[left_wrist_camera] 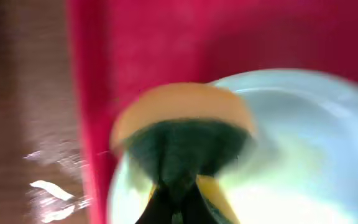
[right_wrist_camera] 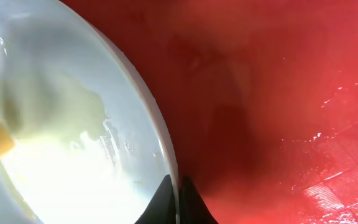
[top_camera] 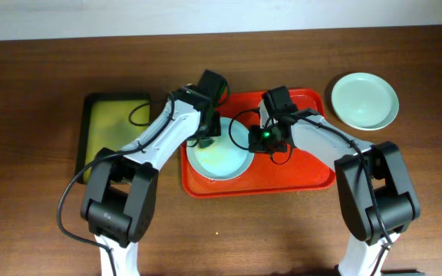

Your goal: Clean dirty plates on tray and stack at the side

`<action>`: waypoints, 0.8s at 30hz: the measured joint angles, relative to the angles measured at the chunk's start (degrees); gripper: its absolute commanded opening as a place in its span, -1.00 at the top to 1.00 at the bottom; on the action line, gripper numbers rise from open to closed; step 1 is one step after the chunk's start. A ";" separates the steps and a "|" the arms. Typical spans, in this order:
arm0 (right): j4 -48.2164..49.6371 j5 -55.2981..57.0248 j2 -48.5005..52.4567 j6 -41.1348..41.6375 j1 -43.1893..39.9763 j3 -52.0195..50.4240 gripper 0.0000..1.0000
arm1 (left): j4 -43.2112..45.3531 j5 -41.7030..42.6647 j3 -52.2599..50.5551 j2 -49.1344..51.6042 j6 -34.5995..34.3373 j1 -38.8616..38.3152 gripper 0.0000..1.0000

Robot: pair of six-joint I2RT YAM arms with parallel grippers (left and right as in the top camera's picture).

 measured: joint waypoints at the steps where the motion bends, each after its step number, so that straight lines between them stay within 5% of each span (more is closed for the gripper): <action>1: 0.00 0.02 0.00 0.00 0.00 0.00 0.92 | 1.07 4.96 0.26 0.00 0.00 0.04 1.00; 3: 0.00 0.04 0.00 0.02 0.00 0.00 0.92 | 2.10 13.55 0.09 0.00 -0.02 -0.42 1.00; 6: 0.00 0.15 0.00 0.04 0.02 0.00 0.92 | 2.78 15.61 -4.07 0.00 -0.04 -1.25 1.00; 18: 0.00 0.17 0.00 0.15 0.09 0.00 0.92 | 0.44 -7.63 -6.78 -2.93 -0.02 -0.31 1.00; 24: 0.02 0.22 0.00 0.17 0.09 0.00 0.92 | 12.41 9.07 -5.92 -3.87 -1.07 0.15 1.00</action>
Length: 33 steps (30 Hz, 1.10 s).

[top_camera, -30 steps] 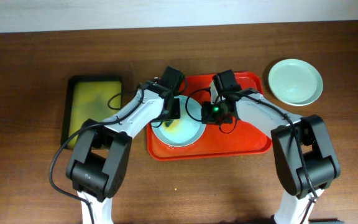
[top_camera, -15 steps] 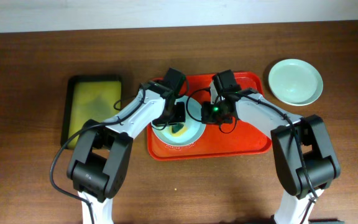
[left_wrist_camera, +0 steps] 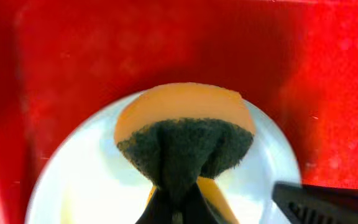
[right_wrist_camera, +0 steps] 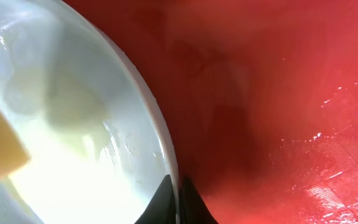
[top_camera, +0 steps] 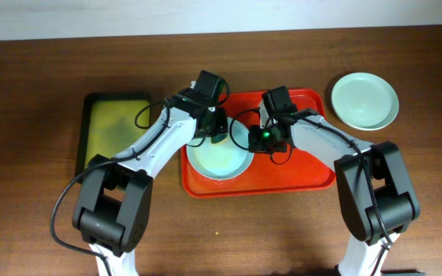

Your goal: Clean dirty plates on tray and stack at the side

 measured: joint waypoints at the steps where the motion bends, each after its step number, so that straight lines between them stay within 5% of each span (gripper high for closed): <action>1: 0.00 0.00 0.00 0.00 0.00 0.00 0.92 | 0.20 1.01 0.00 0.42 -0.33 -0.15 1.00; 7: -0.02 0.15 0.00 -0.02 0.00 0.00 0.92 | -0.74 -3.48 0.17 5.55 -0.50 -0.76 1.00; 13: 0.02 0.15 0.00 -0.02 0.00 0.00 0.92 | -14.97 -15.32 5.01 6.19 -0.48 0.31 1.00; 19: 0.11 0.15 0.00 -0.04 0.00 0.00 0.92 | -17.70 3.82 8.87 6.58 3.93 -0.85 1.00; 24: 0.13 0.22 0.00 -0.04 0.00 0.00 0.92 | -11.56 6.38 2.64 6.62 5.40 -1.51 1.00; 30: 0.22 0.24 0.00 0.00 0.11 0.00 0.92 | -17.29 -17.46 3.28 5.99 5.55 -2.25 1.00; 33: 0.22 0.37 0.00 0.02 0.11 0.00 0.92 | -17.22 -22.25 4.35 2.32 5.09 -1.81 1.00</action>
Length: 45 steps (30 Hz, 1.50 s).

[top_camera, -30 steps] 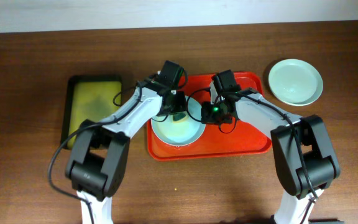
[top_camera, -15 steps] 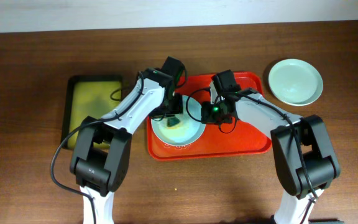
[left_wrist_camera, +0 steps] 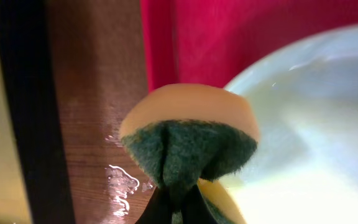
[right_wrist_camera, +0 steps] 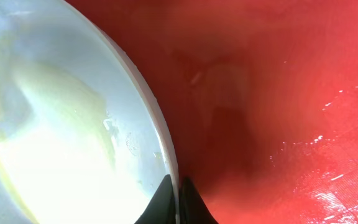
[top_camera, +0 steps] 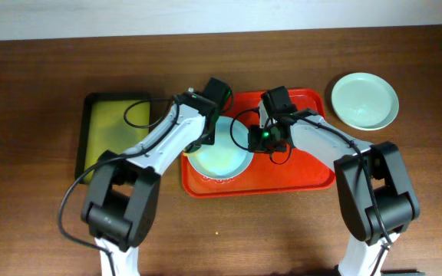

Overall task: Clean dirty plates on tray and stack at the side
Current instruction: 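Return the left gripper and drop the sponge into the black tray, then lift the light blue plate with the right gripper and stack it on the plates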

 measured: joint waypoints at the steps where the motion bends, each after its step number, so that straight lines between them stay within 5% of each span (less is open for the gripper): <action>1: -0.02 0.02 0.00 -0.07 0.00 0.00 0.92 | 0.57 0.52 0.13 -1.53 -0.04 0.35 1.00; 5: -0.04 0.04 0.00 -0.02 0.00 0.00 0.92 | 1.29 8.00 0.31 -4.31 -0.42 6.47 1.00; 11: 0.04 0.09 0.00 -0.02 0.00 0.00 0.92 | 0.11 13.86 0.33 -5.55 -1.33 30.23 1.00; 15: 0.15 0.31 0.00 -0.02 0.00 0.00 0.92 | 6.58 14.10 -4.79 -5.90 -2.47 33.05 1.00; 18: 0.15 0.44 0.00 -0.07 0.00 0.00 0.92 | 12.94 14.73 -11.72 -5.92 -2.91 32.89 0.42; 23: 0.15 0.44 0.00 -0.07 0.00 0.00 0.92 | 10.62 15.13 -11.93 -6.08 -3.43 32.89 0.27; 25: 0.15 0.44 0.00 -0.07 0.00 0.00 0.92 | 6.36 15.23 -7.93 -8.24 -3.45 32.89 -0.99; 31: -4.35 1.53 -0.13 -0.96 0.00 1.64 0.92 | 3.67 15.41 -3.98 -23.32 -3.65 32.89 -0.99; 38: -32.61 50.73 -5.35 -10.73 9.53 25.03 0.92 | 3.63 15.37 -3.98 -23.21 -3.65 32.89 -0.99; 45: -27.91 88.72 -5.40 -32.59 26.82 26.05 0.92 | 3.58 15.39 -3.98 -23.21 -3.65 32.89 -0.99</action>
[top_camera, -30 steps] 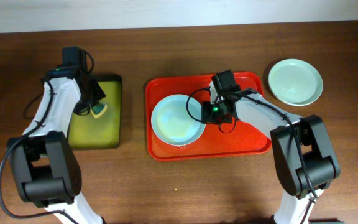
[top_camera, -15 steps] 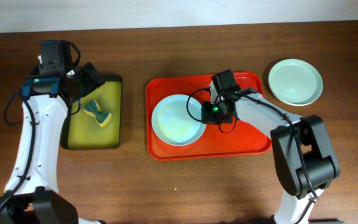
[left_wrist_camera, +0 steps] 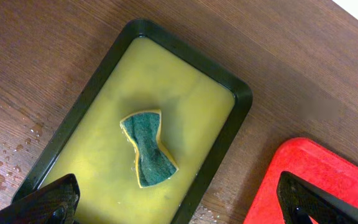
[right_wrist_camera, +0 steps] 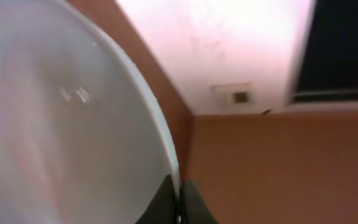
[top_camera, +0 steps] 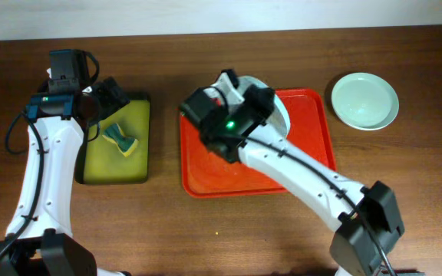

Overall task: Clean dirty plates on tray and stack at the side
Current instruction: 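Lift the light blue plate with the right gripper and stack it on the plates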

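Note:
A white plate [right_wrist_camera: 61, 124] is held tilted up above the red tray [top_camera: 313, 153], its edge showing behind the wrist [top_camera: 280, 115]. My right gripper [right_wrist_camera: 179, 186] is shut on its rim. The green and yellow sponge [left_wrist_camera: 148, 148] lies loose in the black tray of yellow liquid [left_wrist_camera: 229, 134], also seen from overhead as the sponge [top_camera: 121, 140]. My left gripper [left_wrist_camera: 179, 202] hangs open above that tray, fingers wide apart, holding nothing.
A pale green plate [top_camera: 364, 100] rests on the wooden table at the far right, beside the red tray. Water drops lie on the wood next to the black tray. The right arm stretches across the red tray.
The left gripper was shut on the sponge at the plate's left edge; now it is open over the black tray with the sponge lying in it. The right gripper has raised the plate off the red tray.
The right gripper stayed shut on the plate's rim on the red tray while the left gripper held the sponge on the plate, first at its left side, then its far side, then its left edge. Now the sponge lies in the liquid tray and the plate is lifted.

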`<action>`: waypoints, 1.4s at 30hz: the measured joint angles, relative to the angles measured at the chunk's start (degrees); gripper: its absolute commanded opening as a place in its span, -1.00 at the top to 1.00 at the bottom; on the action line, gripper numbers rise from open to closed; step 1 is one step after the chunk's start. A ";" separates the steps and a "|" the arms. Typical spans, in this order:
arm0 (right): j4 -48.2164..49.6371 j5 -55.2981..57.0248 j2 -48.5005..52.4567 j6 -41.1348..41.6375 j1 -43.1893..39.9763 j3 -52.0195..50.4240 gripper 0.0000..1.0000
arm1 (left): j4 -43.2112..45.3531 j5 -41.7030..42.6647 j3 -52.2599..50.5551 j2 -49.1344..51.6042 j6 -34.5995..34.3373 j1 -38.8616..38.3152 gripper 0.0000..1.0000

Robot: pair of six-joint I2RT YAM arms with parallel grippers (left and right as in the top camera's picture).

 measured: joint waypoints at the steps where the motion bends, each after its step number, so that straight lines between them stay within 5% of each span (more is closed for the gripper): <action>1: 1.31 2.54 0.00 -3.28 1.36 0.02 0.92 | -0.02 0.02 0.00 0.00 0.00 0.00 -0.99; 5: 2.91 8.98 0.00 -11.26 3.78 0.07 0.92 | 0.02 0.00 0.00 0.00 0.00 0.00 -0.99; 11: 2.91 10.14 0.00 -12.70 3.78 0.07 0.92 | 0.02 0.00 0.00 0.00 0.00 0.00 -0.99; 15: 0.50 -8.48 0.00 -5.42 -4.48 -1.22 0.92 | 0.02 0.00 0.00 0.00 0.00 0.00 -0.99; 19: -1.01 9.44 0.02 -3.61 -6.64 -1.64 0.92 | 0.00 0.00 0.00 0.00 0.00 0.00 -0.99; 23: -2.23 -8.15 -0.11 8.81 -5.22 -1.64 0.92 | 0.02 0.00 0.00 0.00 0.00 0.00 -0.99; 27: -13.33 0.68 -0.17 13.25 -7.02 -1.68 0.92 | 0.00 0.00 0.00 0.00 0.00 0.00 -0.99; 30: -9.40 -12.85 -0.13 18.93 -11.45 -2.29 0.92 | 0.00 0.00 0.00 0.00 0.00 0.00 -0.99; 32: -19.74 -13.11 -0.22 20.94 -15.12 -2.40 0.92 | 0.07 -0.02 0.00 0.00 0.00 0.00 -0.99; 35: -14.03 -16.35 -3.17 25.51 -16.22 -2.21 0.92 | -0.04 0.00 0.00 0.00 0.00 0.00 -0.99; 37: -6.78 -26.01 -5.31 25.92 -23.32 -1.92 0.92 | 0.00 -0.02 0.00 0.00 0.00 0.00 -0.99; 42: 1.05 -69.90 -5.27 18.32 -61.22 -1.79 0.92 | 0.02 0.26 0.00 0.00 0.00 0.00 -0.99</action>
